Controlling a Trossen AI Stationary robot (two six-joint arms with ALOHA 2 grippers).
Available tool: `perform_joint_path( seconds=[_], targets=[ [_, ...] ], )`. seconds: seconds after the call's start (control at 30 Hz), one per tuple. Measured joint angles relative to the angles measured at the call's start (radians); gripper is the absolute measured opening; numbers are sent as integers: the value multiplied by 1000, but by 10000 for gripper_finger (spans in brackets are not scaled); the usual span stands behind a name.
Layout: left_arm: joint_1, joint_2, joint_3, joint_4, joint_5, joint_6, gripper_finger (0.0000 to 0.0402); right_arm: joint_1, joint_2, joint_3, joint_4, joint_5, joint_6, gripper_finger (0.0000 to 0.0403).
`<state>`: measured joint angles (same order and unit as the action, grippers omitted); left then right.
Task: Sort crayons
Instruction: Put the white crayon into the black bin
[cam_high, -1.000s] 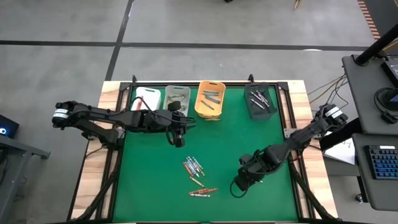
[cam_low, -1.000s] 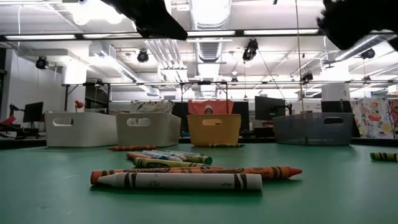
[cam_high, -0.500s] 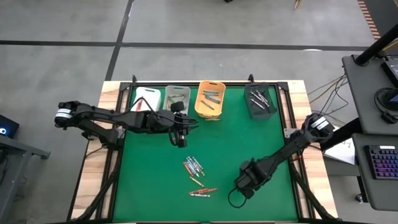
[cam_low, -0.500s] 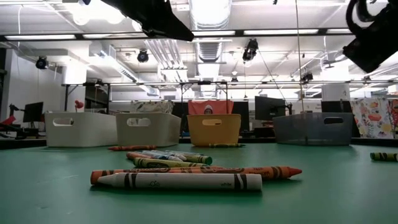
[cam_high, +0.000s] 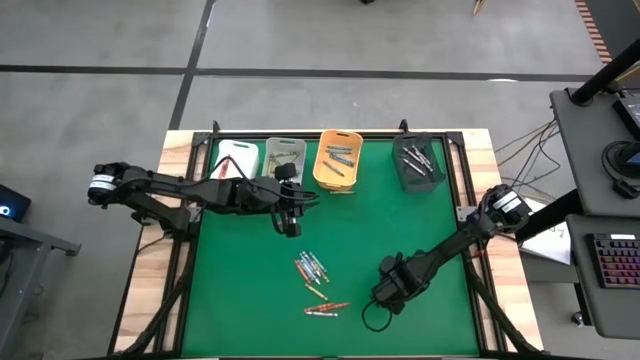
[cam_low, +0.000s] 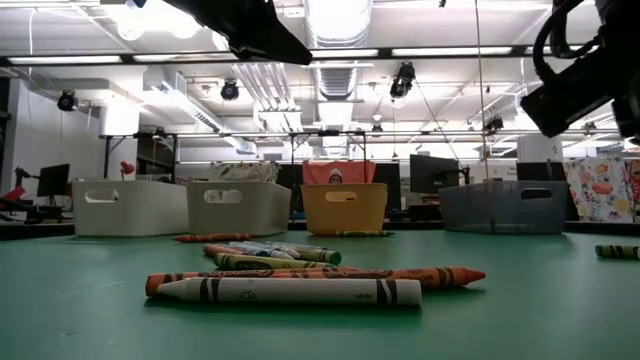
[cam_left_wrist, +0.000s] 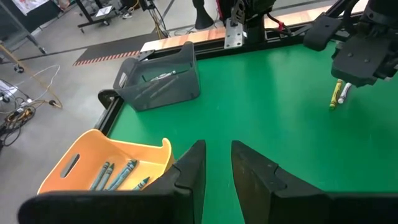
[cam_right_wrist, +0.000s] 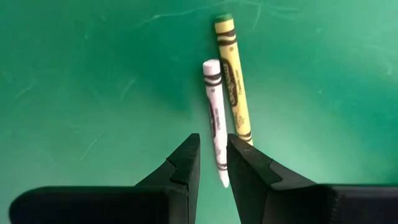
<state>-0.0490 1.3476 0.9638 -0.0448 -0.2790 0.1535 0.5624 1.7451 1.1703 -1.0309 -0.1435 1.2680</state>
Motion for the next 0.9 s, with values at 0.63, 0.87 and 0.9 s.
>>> perform_joint_path(
  seconds=[0.63, 0.87, 0.9],
  targets=[
    [0, 0, 0, 0, 0, 0, 59, 0, 0, -67, 109, 30, 6, 68],
    [0, 0, 0, -1, 0, 0, 59, 0, -3, -86, 150, 36, 4, 68],
    [0, 0, -1, -1, 0, 0, 59, 0, -3, -86, 151, 36, 4, 68]
  ],
)
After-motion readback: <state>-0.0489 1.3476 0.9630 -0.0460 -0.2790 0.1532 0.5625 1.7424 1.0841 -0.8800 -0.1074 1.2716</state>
